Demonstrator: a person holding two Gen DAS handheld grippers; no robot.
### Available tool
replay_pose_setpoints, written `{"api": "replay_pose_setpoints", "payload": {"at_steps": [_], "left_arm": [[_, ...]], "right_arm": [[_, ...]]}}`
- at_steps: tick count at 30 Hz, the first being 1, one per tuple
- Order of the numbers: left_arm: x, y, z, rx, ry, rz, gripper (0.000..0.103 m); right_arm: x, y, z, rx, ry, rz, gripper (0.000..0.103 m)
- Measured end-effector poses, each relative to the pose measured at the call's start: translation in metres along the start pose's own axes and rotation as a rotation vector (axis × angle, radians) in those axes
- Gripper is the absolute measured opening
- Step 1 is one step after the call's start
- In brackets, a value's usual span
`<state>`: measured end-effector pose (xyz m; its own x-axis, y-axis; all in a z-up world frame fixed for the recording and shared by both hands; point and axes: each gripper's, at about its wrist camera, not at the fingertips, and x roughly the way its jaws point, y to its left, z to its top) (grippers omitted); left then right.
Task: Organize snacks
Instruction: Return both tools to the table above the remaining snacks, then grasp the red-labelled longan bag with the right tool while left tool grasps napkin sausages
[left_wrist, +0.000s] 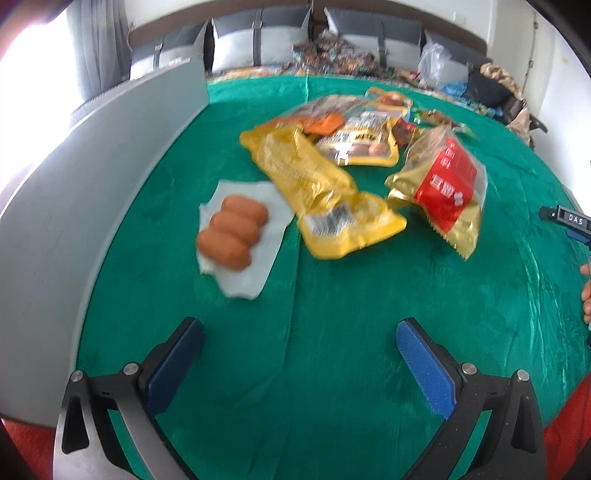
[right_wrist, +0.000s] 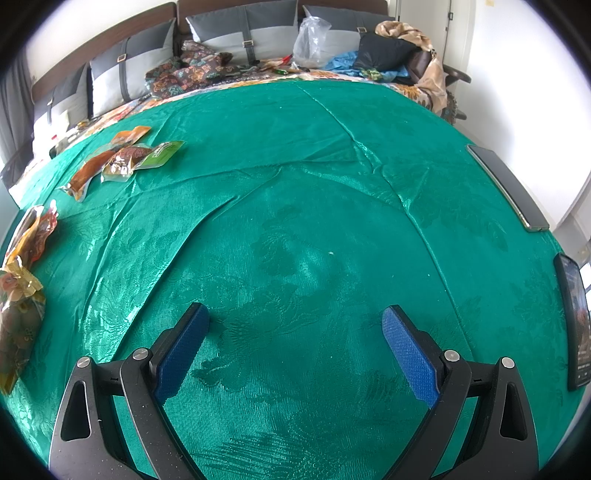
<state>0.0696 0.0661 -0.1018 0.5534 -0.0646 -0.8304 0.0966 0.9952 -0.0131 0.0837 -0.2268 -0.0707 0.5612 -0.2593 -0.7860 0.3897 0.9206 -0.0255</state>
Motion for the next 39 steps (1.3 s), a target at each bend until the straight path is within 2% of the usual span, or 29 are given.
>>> {"api": "replay_pose_setpoints", "payload": {"at_steps": [3,21,28,36,39], "left_arm": [[-0.004,0.0032,-0.0063,-0.001,0.014,0.002,0.103],[-0.0055,0.0035,-0.0068,0.012,-0.021,0.001,0.103],[-0.0071,0.0058,-0.0074,0.008,0.014,0.0,0.103],[-0.009,0.008,-0.0096,0.015,0.007,-0.005,0.103],[-0.0089,0.0083,-0.0092,0.019,0.009,-0.007,0.103]], "right_arm": [[0.0001,0.0001,0.0,0.0,0.0,0.0,0.097],[0.0002,0.0003,-0.0002,0.0,0.0,0.0,0.097],[0.0004,0.0006,0.0,0.0,-0.001,0.0,0.097],[0.0014,0.0015,-0.0007,-0.012,0.005,0.012,0.1],[-0.0019,0.007,0.0032,-0.002,0.093,0.021,0.098]]}}
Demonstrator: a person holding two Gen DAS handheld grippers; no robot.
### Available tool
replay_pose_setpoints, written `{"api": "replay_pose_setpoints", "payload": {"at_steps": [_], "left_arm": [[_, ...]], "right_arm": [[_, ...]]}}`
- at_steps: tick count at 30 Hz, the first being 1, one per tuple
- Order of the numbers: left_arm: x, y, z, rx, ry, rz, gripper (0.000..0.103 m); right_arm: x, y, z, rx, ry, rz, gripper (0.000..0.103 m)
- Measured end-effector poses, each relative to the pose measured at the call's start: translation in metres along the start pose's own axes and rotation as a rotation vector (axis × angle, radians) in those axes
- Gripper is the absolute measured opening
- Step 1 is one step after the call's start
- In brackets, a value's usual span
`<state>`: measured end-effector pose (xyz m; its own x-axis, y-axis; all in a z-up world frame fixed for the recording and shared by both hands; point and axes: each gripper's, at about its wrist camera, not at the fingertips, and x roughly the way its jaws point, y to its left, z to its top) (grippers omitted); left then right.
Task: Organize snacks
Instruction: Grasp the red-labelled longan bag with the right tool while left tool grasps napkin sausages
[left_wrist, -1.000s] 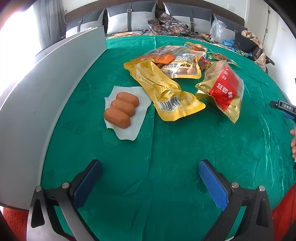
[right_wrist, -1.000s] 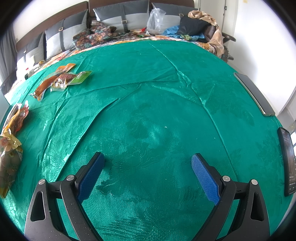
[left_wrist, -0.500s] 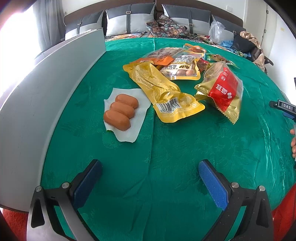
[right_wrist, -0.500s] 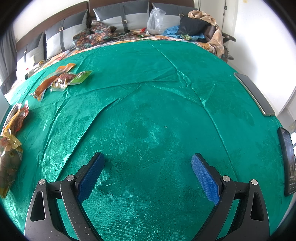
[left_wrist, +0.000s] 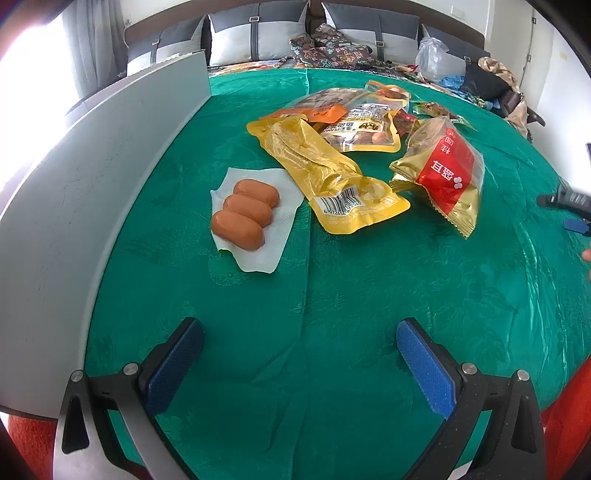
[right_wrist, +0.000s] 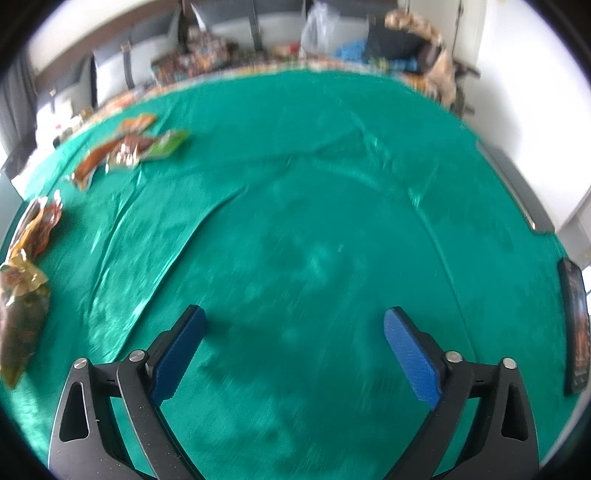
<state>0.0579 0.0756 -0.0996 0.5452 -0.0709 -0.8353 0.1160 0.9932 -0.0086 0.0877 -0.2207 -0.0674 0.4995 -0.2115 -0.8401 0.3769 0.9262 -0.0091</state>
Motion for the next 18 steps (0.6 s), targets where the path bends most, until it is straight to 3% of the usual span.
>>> {"api": "replay_pose_setpoints", "payload": {"at_steps": [2,4,7,9,12,15,18], "left_arm": [[0.0,0.0,0.0,-0.002,-0.002,0.002,0.103],[0.0,0.0,0.0,-0.003,-0.003,0.002,0.103],[-0.001,0.0,-0.001,0.003,-0.007,0.0,0.103],[-0.001,0.0,-0.002,0.005,-0.014,-0.002,0.103],[-0.002,0.0,-0.003,0.004,-0.019,-0.001,0.103],[-0.003,0.001,-0.004,0.006,-0.021,-0.001,0.103],[-0.003,0.001,-0.004,0.003,-0.024,0.001,0.103]], "right_arm": [[-0.015,0.013,-0.006,0.108,0.019,0.139,0.098],[-0.028,0.046,-0.012,0.197,0.07,0.362,0.098],[-0.036,0.116,-0.014,0.201,0.177,0.532,0.098],[-0.039,0.159,-0.013,0.157,0.201,0.512,0.098],[-0.036,0.216,-0.012,0.057,0.196,0.389,0.098],[-0.014,0.258,-0.018,-0.125,0.284,0.235,0.099],[-0.014,0.248,-0.025,-0.128,0.23,0.281,0.091]]}}
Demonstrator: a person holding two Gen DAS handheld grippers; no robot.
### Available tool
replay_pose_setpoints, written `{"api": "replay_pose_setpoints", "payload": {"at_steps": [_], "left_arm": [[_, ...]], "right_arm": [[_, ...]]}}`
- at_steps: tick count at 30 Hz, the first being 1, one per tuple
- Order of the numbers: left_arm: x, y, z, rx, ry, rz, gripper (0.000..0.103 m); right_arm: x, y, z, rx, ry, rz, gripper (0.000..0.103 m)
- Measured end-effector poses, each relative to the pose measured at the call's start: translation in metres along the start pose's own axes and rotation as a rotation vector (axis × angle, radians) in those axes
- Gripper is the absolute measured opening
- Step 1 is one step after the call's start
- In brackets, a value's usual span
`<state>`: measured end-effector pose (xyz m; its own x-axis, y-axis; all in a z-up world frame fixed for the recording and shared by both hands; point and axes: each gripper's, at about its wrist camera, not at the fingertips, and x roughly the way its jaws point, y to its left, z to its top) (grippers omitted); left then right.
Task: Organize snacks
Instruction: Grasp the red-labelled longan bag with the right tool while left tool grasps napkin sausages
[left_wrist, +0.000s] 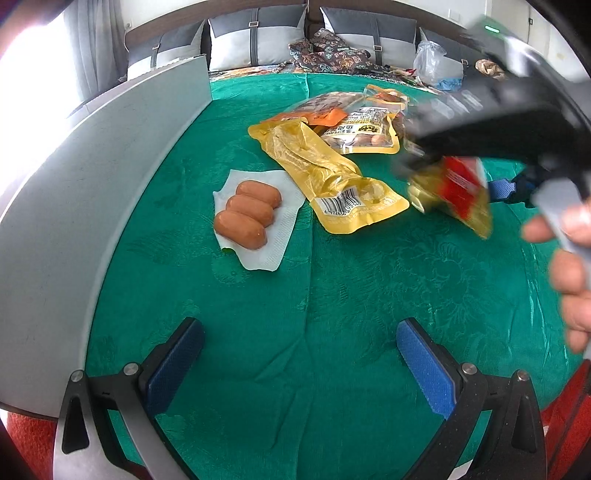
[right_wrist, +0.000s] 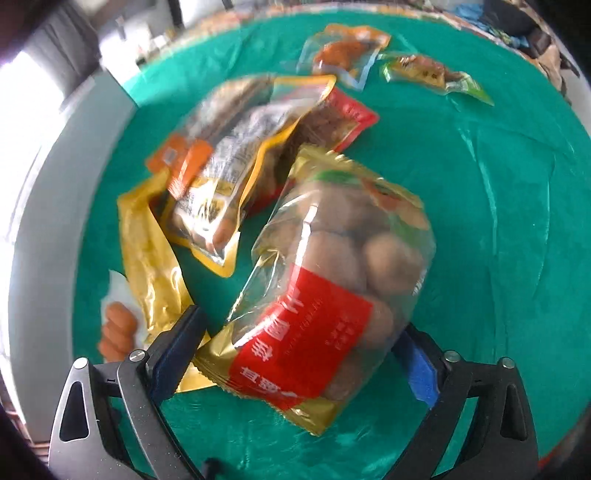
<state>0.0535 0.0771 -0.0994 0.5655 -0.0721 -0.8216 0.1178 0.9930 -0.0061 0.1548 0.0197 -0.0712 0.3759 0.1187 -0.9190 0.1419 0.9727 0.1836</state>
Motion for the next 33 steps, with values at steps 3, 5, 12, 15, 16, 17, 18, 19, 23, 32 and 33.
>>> {"api": "replay_pose_setpoints", "payload": {"at_steps": [3,5,12,15,16,17,18,19,23,32,33], "left_arm": [[0.001,0.0,0.001,-0.009,-0.004,0.006,0.103],[0.001,-0.001,0.002,-0.011,-0.005,0.007,0.103],[0.002,-0.001,0.002,-0.02,-0.014,0.014,0.103],[0.002,-0.001,0.002,-0.02,-0.016,0.015,0.103],[0.002,-0.001,0.002,-0.02,-0.017,0.015,0.103],[0.002,-0.001,0.002,-0.02,-0.019,0.015,0.103],[0.002,-0.001,0.002,-0.02,-0.02,0.015,0.103],[0.002,-0.001,0.002,-0.02,-0.021,0.016,0.103],[0.001,-0.001,0.002,-0.023,-0.022,0.018,0.103],[0.001,-0.001,0.003,-0.019,-0.028,0.015,0.103],[0.001,-0.001,0.004,-0.019,-0.027,0.015,0.103]], "right_arm": [[-0.012,-0.019,-0.006,-0.046,-0.032,0.021,0.067],[-0.021,-0.031,-0.008,-0.12,-0.051,-0.017,0.065],[-0.035,-0.114,-0.012,-0.192,-0.193,-0.115,0.079],[-0.029,-0.134,-0.024,-0.165,-0.25,-0.142,0.089],[-0.029,-0.133,-0.028,-0.178,-0.285,-0.151,0.092],[-0.03,-0.132,-0.029,-0.174,-0.294,-0.141,0.094],[-0.031,-0.133,-0.029,-0.17,-0.291,-0.134,0.095],[-0.032,-0.132,-0.028,-0.172,-0.289,-0.135,0.096],[-0.032,-0.131,-0.023,-0.174,-0.285,-0.138,0.097],[-0.031,-0.131,-0.023,-0.173,-0.286,-0.135,0.097],[-0.031,-0.131,-0.023,-0.173,-0.286,-0.135,0.097]]}}
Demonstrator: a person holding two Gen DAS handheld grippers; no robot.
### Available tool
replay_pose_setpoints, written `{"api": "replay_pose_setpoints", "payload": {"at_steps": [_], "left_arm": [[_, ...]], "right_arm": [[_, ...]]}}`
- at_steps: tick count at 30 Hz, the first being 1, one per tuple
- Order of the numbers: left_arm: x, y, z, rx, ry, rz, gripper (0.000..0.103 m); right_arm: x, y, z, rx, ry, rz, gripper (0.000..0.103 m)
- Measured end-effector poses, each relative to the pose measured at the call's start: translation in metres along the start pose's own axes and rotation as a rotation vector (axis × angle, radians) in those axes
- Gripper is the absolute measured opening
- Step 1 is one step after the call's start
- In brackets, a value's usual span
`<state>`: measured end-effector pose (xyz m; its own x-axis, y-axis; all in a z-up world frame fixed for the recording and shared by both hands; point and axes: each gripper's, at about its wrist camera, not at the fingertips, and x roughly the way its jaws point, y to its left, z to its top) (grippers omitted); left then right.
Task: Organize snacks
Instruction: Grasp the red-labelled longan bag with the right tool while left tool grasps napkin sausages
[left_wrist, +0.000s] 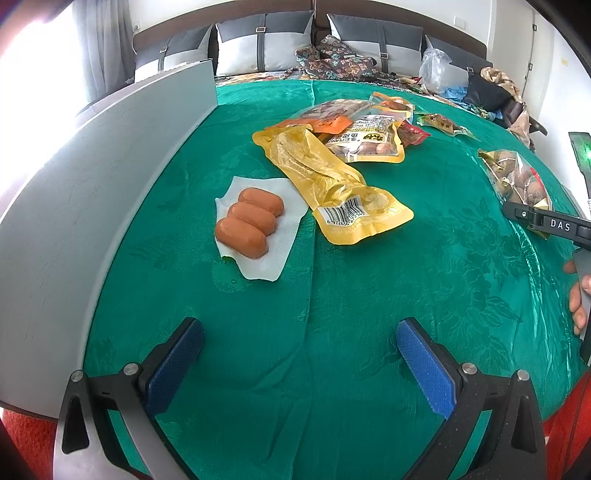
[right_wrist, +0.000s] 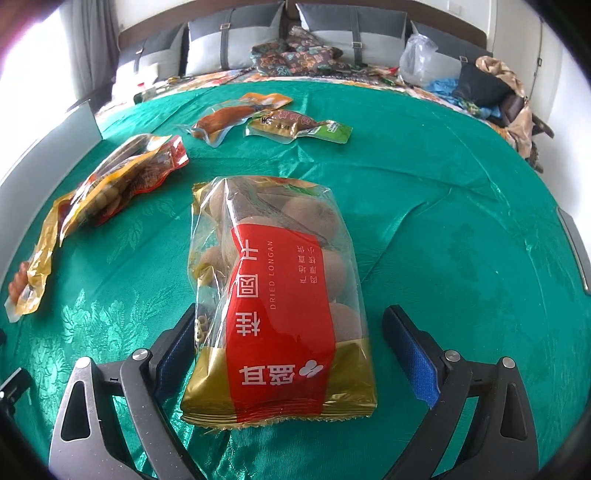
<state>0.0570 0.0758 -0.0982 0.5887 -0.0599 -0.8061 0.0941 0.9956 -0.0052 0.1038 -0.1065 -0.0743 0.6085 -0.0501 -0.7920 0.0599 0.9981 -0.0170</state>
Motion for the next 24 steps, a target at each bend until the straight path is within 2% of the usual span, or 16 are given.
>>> {"api": "replay_pose_setpoints", "payload": {"at_steps": [4,9,11,13,15,17,18,19,21,24], "left_arm": [[0.0,0.003,0.004,-0.006,0.041,-0.013,0.103],[-0.013,0.023,0.023,-0.136,0.033,-0.136,0.102],[-0.017,0.026,0.042,-0.128,0.025,-0.13,0.102],[-0.015,0.029,0.064,-0.104,0.029,-0.091,0.101],[-0.007,0.036,0.079,-0.103,0.055,-0.083,0.092],[0.011,0.048,0.091,-0.125,0.142,-0.089,0.064],[0.018,0.053,0.093,-0.13,0.177,-0.102,0.058],[0.026,0.056,0.094,-0.119,0.217,-0.121,0.056],[0.035,0.052,0.094,-0.03,0.264,-0.152,0.056],[0.041,0.04,0.093,0.111,0.278,-0.128,0.056]], "right_arm": [[0.0,0.0,0.0,0.0,0.0,0.0,0.097],[0.001,0.0,-0.001,0.0,0.0,0.0,0.097],[0.001,0.0,-0.001,0.0,-0.001,0.0,0.097],[0.001,0.0,0.0,0.001,-0.001,0.001,0.098],[0.001,0.0,-0.001,0.0,-0.001,0.001,0.098],[0.001,0.0,-0.001,0.0,-0.001,0.001,0.098],[0.001,0.0,-0.001,0.0,-0.001,0.001,0.098],[0.001,0.001,0.0,0.0,-0.001,0.001,0.098],[0.001,0.001,-0.001,0.0,-0.001,0.001,0.098],[0.001,0.0,-0.001,0.0,-0.001,0.002,0.098]]}}
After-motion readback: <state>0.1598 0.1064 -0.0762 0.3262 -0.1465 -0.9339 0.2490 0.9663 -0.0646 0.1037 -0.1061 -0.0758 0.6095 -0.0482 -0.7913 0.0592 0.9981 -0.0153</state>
